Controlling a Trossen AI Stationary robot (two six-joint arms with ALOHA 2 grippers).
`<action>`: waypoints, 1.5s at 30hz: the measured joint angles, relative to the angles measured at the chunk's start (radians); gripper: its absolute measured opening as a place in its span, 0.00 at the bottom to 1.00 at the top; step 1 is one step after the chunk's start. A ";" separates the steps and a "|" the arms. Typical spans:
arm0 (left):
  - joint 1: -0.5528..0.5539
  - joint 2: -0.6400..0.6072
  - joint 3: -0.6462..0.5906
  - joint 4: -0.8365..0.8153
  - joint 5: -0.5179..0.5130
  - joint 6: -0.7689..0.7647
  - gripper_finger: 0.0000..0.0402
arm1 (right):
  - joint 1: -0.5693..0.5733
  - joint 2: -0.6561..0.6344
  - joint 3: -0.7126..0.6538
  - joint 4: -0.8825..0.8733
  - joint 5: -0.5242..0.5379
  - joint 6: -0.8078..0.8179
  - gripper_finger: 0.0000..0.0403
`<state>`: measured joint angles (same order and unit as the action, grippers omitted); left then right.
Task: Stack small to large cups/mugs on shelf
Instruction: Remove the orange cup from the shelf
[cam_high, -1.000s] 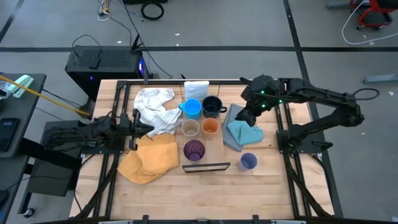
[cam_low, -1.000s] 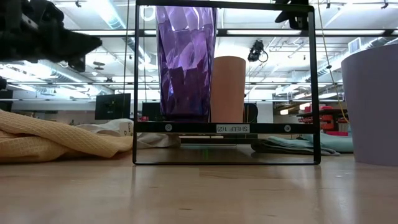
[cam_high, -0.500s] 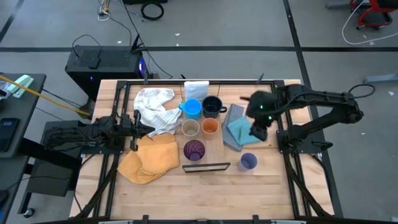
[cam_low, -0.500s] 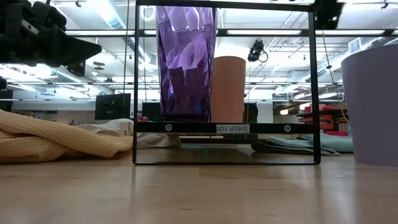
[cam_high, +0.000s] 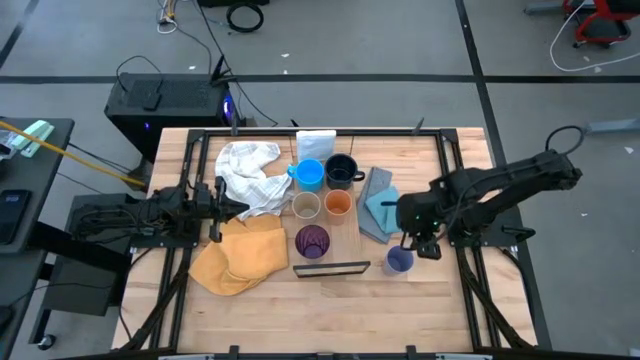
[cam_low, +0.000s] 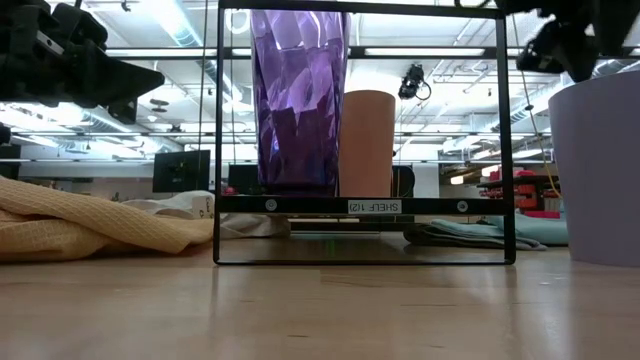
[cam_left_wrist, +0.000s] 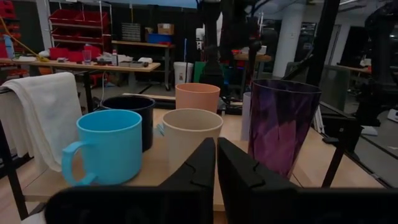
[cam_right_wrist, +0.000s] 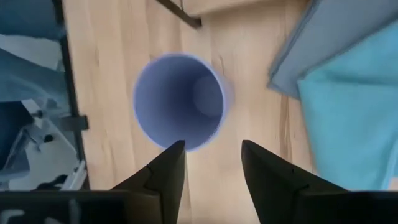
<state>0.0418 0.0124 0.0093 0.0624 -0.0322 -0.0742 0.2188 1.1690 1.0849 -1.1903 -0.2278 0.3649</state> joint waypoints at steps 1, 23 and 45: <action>0.000 0.000 0.000 0.000 0.000 0.000 0.05 | 0.005 0.000 -0.013 0.002 0.003 0.003 0.42; 0.000 0.000 0.000 0.000 0.000 -0.001 0.06 | 0.013 0.000 -0.152 0.147 0.052 -0.021 0.45; 0.000 0.000 0.000 0.000 0.000 -0.001 0.07 | 0.013 0.000 -0.152 0.203 0.053 -0.021 0.45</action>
<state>0.0418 0.0124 0.0093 0.0628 -0.0322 -0.0750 0.2314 1.1687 0.9333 -0.9871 -0.1753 0.3439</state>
